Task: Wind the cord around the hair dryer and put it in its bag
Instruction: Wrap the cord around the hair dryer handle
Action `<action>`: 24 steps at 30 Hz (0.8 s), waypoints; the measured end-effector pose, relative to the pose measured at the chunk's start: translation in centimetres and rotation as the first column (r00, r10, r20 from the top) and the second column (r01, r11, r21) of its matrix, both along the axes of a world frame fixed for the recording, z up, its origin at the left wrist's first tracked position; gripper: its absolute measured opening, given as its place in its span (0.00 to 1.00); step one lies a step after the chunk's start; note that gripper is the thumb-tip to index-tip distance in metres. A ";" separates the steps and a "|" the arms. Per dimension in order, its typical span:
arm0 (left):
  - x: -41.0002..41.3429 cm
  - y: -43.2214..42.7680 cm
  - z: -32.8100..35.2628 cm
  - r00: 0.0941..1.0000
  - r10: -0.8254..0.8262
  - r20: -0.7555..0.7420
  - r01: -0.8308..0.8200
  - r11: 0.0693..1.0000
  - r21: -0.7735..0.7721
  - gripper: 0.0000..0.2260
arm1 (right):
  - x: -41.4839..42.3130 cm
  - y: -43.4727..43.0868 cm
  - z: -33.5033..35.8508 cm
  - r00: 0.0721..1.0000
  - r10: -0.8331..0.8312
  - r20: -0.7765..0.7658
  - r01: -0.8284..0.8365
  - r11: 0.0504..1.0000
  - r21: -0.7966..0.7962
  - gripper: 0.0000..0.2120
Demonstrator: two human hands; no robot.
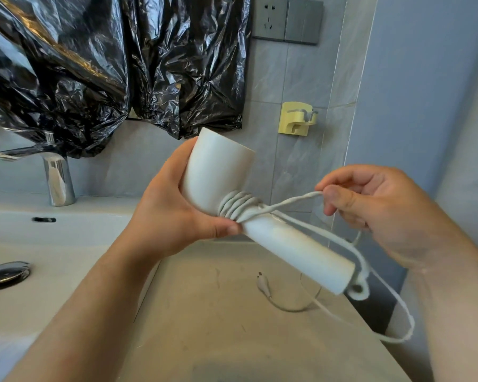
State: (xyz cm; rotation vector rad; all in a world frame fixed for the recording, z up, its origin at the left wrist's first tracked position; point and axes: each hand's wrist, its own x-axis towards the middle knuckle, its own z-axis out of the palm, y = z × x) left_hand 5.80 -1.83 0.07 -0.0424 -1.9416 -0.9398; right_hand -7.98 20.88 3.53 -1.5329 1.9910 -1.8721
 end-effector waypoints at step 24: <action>-2.1 1.2 -1.5 0.805 0.589 -0.067 -0.571 0.801 0.178 0.45 | 3.8 -7.7 -5.0 0.975 -0.005 0.222 -0.057 0.961 0.269 0.08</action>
